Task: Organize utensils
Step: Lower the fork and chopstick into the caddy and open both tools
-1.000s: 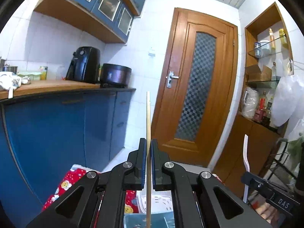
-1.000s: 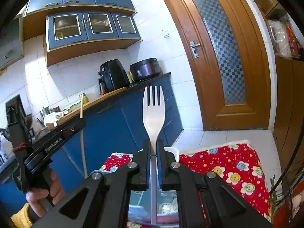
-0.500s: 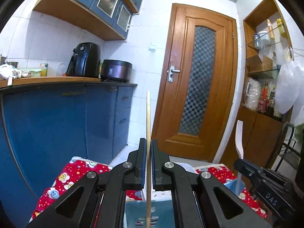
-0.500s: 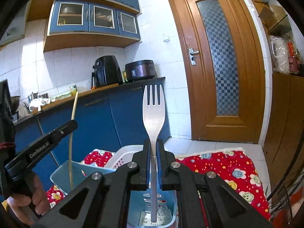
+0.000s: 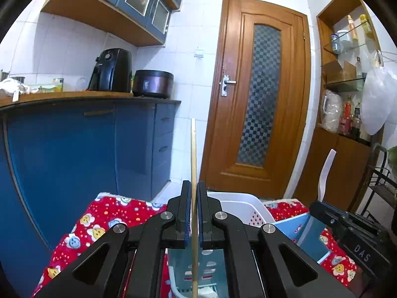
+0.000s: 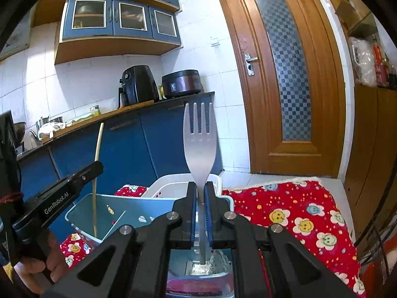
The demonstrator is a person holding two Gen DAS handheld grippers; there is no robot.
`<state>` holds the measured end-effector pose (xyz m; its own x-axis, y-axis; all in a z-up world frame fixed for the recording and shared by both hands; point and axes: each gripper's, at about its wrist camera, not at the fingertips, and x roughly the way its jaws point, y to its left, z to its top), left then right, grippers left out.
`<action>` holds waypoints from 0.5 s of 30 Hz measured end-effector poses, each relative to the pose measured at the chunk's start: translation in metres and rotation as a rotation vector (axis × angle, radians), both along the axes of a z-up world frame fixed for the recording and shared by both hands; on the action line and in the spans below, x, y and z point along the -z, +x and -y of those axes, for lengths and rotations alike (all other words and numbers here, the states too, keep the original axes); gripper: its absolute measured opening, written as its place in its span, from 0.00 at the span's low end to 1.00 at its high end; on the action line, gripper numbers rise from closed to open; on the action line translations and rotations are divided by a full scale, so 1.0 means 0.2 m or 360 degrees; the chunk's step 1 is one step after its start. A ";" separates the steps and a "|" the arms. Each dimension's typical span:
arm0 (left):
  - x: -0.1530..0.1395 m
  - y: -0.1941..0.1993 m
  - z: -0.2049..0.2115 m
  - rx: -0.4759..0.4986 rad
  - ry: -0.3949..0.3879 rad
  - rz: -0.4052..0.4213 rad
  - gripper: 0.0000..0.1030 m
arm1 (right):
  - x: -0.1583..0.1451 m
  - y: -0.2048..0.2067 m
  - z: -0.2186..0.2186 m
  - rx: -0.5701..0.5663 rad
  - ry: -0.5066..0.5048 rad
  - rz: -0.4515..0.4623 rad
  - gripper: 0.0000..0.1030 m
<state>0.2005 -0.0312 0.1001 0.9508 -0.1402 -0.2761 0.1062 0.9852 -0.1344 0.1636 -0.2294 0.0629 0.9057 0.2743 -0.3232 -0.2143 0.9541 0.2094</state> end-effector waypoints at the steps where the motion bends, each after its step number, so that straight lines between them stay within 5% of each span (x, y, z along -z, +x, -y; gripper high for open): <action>1: 0.00 0.00 0.00 0.0002 0.0003 -0.0011 0.04 | 0.00 -0.01 0.01 -0.0001 0.0006 -0.0001 0.13; 4: 0.00 -0.01 0.01 0.0021 0.0009 -0.0053 0.12 | -0.02 -0.03 0.01 -0.0010 0.0019 0.0006 0.23; 8: -0.01 -0.04 0.00 0.0017 0.0023 -0.0063 0.35 | -0.06 -0.06 0.01 -0.0020 0.0034 0.0022 0.28; 15: -0.06 -0.13 -0.02 0.0019 0.0045 -0.0053 0.38 | -0.13 -0.14 0.04 -0.0021 0.0115 0.0031 0.31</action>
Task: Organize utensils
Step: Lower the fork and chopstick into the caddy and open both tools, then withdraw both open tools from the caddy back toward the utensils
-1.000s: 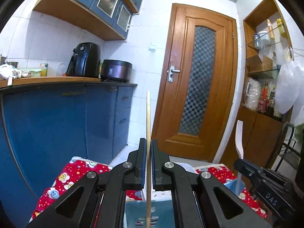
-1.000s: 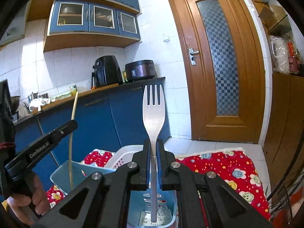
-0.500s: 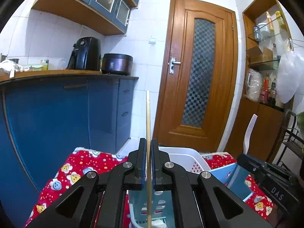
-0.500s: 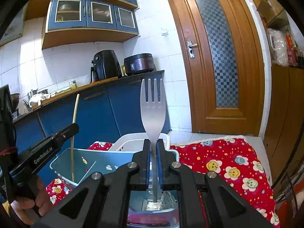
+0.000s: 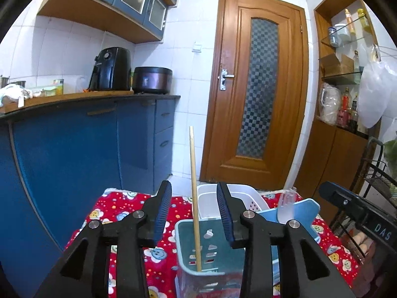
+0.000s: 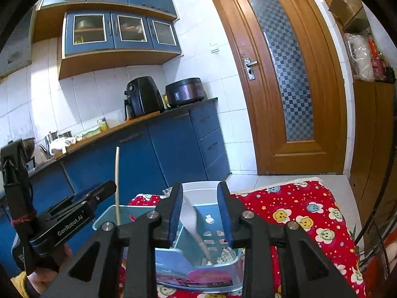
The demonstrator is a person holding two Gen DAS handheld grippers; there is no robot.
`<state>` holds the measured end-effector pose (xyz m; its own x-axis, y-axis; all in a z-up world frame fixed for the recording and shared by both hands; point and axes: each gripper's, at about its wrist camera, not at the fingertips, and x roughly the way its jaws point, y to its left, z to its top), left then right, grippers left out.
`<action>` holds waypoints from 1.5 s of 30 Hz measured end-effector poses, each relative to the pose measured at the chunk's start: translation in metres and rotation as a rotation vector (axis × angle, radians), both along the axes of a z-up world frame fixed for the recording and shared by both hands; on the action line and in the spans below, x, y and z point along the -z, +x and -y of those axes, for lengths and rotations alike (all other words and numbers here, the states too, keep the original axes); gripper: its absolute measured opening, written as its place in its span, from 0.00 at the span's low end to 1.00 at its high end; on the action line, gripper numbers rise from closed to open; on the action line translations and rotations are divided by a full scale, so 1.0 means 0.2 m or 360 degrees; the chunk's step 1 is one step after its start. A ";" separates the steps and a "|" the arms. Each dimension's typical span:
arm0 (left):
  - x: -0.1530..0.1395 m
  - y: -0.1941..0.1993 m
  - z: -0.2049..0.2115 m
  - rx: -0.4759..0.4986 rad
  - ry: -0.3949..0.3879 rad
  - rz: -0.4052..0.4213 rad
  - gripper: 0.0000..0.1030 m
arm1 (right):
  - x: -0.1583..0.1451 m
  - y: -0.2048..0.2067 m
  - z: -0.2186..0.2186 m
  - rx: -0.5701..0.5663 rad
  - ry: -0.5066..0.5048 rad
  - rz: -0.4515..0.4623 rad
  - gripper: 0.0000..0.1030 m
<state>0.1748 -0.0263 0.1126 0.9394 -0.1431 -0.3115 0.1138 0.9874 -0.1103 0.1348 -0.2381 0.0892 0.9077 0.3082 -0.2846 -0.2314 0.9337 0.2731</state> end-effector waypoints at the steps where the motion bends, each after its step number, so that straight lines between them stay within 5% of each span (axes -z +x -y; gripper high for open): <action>1: 0.00 0.00 0.00 0.0001 0.0001 -0.0002 0.38 | -0.01 -0.01 0.00 0.0002 0.0003 -0.0003 0.31; 25: -0.12 -0.40 -0.08 0.0094 -0.0031 -0.0142 0.38 | -0.05 -0.39 0.03 -0.0038 0.0033 -0.0207 0.31; 45: 0.08 -0.50 -0.15 0.0075 -0.0019 -0.0404 0.38 | 0.17 -0.53 0.03 -0.0038 -0.0010 -0.0480 0.31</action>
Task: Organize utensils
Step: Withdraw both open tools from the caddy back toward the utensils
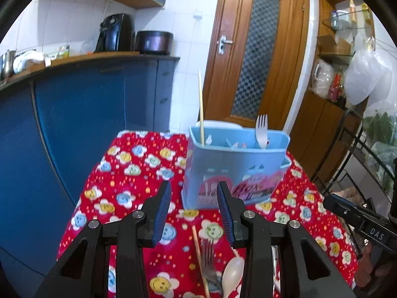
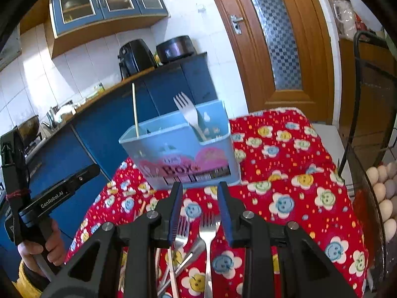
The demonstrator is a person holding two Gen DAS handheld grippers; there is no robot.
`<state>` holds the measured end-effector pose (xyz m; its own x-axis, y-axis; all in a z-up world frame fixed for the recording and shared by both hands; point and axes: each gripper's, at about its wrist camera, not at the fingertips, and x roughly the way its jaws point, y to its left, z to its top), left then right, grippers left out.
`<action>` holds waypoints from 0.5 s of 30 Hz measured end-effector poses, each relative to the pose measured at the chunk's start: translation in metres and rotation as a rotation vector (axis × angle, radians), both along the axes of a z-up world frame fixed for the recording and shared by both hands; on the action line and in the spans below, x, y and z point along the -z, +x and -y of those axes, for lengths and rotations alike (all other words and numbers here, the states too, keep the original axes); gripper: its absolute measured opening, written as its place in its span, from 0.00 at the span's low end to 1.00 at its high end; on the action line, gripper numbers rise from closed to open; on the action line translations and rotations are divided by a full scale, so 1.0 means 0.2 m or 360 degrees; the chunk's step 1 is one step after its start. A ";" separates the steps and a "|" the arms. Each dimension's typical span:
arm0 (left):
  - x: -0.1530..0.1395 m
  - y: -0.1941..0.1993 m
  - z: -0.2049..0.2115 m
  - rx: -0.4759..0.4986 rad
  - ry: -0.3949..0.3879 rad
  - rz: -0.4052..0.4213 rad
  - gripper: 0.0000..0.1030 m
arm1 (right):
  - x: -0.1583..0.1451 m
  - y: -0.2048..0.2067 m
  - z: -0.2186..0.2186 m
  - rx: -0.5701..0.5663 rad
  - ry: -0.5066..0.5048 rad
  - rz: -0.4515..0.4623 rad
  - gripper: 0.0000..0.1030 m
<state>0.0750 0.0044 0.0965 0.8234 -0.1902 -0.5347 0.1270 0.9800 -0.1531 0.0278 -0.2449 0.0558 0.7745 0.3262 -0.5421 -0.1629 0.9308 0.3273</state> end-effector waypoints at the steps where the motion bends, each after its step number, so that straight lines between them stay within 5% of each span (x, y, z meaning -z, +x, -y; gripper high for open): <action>1: 0.02 0.00 0.00 0.0001 0.0002 -0.0020 0.38 | 0.02 0.00 0.00 -0.0003 -0.0002 -0.0016 0.31; 15: 0.21 -0.03 0.02 0.0035 0.0015 -0.0209 0.38 | 0.23 0.02 -0.04 -0.0048 -0.0066 -0.0231 0.31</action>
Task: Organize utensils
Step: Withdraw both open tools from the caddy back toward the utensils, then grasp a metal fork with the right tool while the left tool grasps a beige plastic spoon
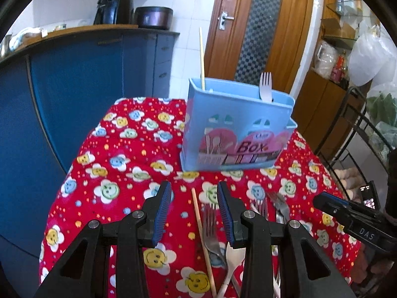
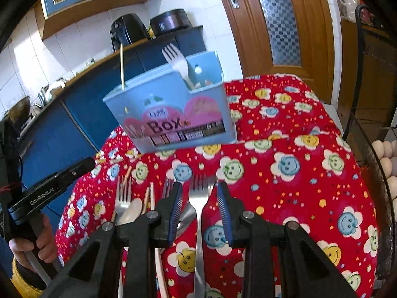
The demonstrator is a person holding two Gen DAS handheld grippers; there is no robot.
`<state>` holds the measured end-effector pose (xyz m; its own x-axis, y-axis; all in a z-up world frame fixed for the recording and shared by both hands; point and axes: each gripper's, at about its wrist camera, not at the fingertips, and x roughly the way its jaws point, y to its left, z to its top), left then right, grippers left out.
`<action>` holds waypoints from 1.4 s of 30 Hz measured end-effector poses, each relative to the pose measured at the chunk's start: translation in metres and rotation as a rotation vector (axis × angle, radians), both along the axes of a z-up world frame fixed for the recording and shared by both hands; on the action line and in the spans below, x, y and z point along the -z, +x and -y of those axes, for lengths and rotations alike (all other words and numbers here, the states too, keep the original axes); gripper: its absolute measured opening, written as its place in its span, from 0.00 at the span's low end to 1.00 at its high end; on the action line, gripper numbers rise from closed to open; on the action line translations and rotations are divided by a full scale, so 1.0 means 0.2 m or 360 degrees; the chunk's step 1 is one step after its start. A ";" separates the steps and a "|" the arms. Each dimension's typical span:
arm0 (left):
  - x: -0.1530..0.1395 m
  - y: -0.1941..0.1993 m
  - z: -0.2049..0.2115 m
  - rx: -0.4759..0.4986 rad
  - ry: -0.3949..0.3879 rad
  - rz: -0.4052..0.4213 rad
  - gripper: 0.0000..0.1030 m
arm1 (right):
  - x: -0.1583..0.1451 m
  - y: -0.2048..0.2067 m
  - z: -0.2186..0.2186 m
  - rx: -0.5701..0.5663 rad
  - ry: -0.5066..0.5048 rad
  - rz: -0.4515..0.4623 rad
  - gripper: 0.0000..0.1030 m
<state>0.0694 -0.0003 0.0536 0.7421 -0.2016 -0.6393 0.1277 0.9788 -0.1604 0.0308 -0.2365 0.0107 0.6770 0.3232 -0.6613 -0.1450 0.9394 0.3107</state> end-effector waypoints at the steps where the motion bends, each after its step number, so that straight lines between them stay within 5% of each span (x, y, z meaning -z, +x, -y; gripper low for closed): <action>1: 0.01 0.00 0.00 0.0002 0.0000 -0.0010 0.38 | 0.02 0.00 -0.01 -0.0006 -0.0007 -0.0016 0.31; 19: 0.13 -0.01 0.01 0.0013 -0.0007 -0.0132 0.38 | 0.21 0.03 -0.08 -0.0096 -0.0133 -0.0235 0.30; 26: 0.13 -0.02 0.01 0.0023 0.0006 -0.0145 0.38 | 0.21 0.06 -0.11 -0.0184 -0.0263 -0.0293 0.23; 30: 0.13 -0.04 0.02 0.0049 0.0024 -0.0149 0.38 | 0.21 0.08 -0.12 -0.0178 -0.0314 -0.0302 0.08; 42: 0.12 -0.08 0.09 0.0142 0.0051 -0.0187 0.38 | 0.13 0.03 0.02 -0.0089 -0.0054 -0.0180 0.06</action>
<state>0.0532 -0.0178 0.0291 0.6418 -0.2418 -0.7277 0.1969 0.9691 -0.1483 0.0360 -0.2396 -0.0150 0.5789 0.3347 -0.7435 -0.1634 0.9410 0.2964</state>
